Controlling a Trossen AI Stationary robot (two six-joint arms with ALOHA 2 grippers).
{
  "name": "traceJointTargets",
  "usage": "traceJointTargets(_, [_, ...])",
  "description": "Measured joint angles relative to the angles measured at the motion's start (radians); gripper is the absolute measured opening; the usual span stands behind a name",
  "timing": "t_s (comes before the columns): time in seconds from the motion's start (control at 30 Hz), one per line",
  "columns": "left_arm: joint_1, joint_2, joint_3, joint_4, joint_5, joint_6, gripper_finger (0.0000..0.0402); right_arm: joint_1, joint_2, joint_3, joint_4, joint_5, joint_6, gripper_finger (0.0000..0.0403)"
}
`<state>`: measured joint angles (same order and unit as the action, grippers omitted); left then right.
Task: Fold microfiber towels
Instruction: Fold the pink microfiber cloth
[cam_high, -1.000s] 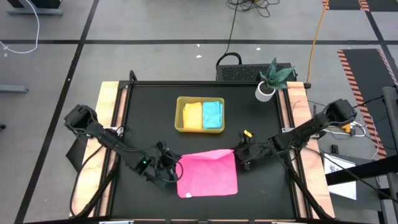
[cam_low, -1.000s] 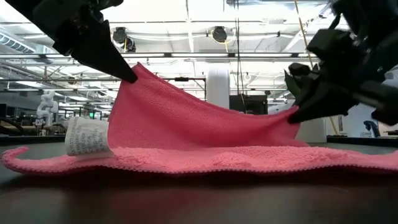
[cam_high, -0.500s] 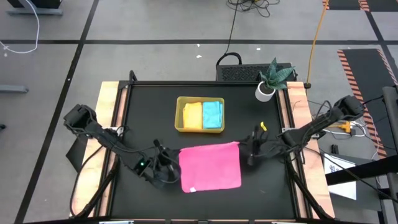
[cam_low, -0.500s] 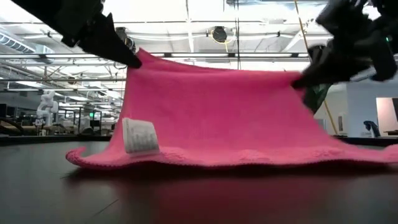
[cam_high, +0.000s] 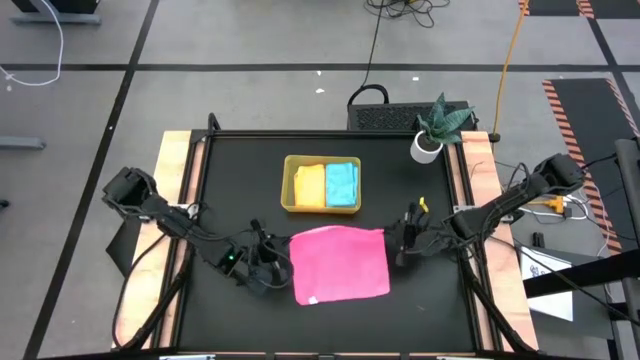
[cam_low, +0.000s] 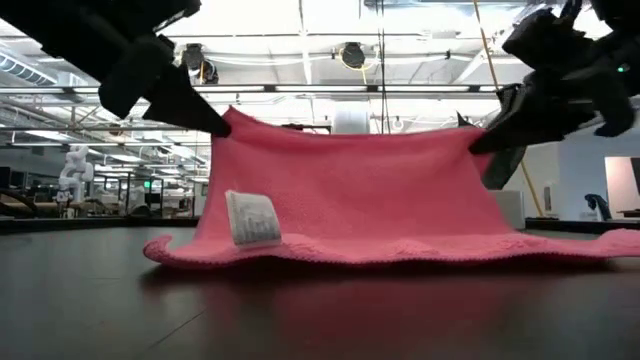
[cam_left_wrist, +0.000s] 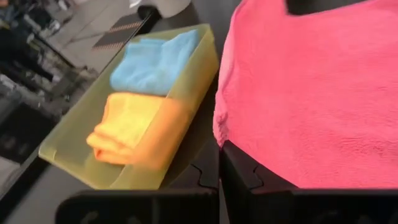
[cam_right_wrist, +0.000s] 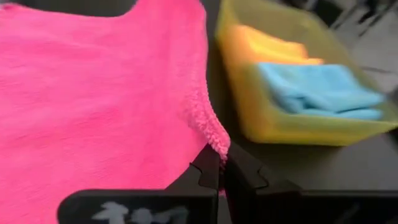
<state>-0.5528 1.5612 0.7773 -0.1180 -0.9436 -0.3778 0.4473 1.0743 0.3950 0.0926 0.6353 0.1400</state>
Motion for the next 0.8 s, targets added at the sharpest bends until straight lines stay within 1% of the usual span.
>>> traceJointTargets(0.13, [-0.049,0.0,0.0,0.031,0.003,0.046,0.0003,0.054,0.014,0.0,-0.014,-0.036,0.059,0.0001])
traceJointTargets(0.3, [-0.118,0.003,0.0,0.072,0.09,-0.007,0.0006,0.158,0.043,0.0,0.009,-0.114,0.142,0.0001])
traceJointTargets(0.4, [-0.151,0.027,0.0,0.141,0.126,-0.019,0.0006,0.222,0.072,0.0,0.016,-0.116,0.202,0.0])
traceJointTargets(0.5, [-0.169,0.076,0.001,0.231,0.165,-0.009,0.0004,0.26,0.122,0.0,0.049,-0.115,0.241,0.0])
traceJointTargets(0.6, [-0.177,0.121,0.001,0.284,0.169,-0.008,0.0009,0.271,0.193,0.0,0.138,-0.117,0.236,0.0])
traceJointTargets(0.7, [-0.179,0.136,0.001,0.293,0.168,-0.008,0.0005,0.271,0.244,0.0,0.212,-0.142,0.195,0.0])
traceJointTargets(0.8, [-0.179,0.136,0.001,0.298,0.168,-0.001,0.0005,0.271,0.256,0.014,0.209,-0.141,0.158,0.0])
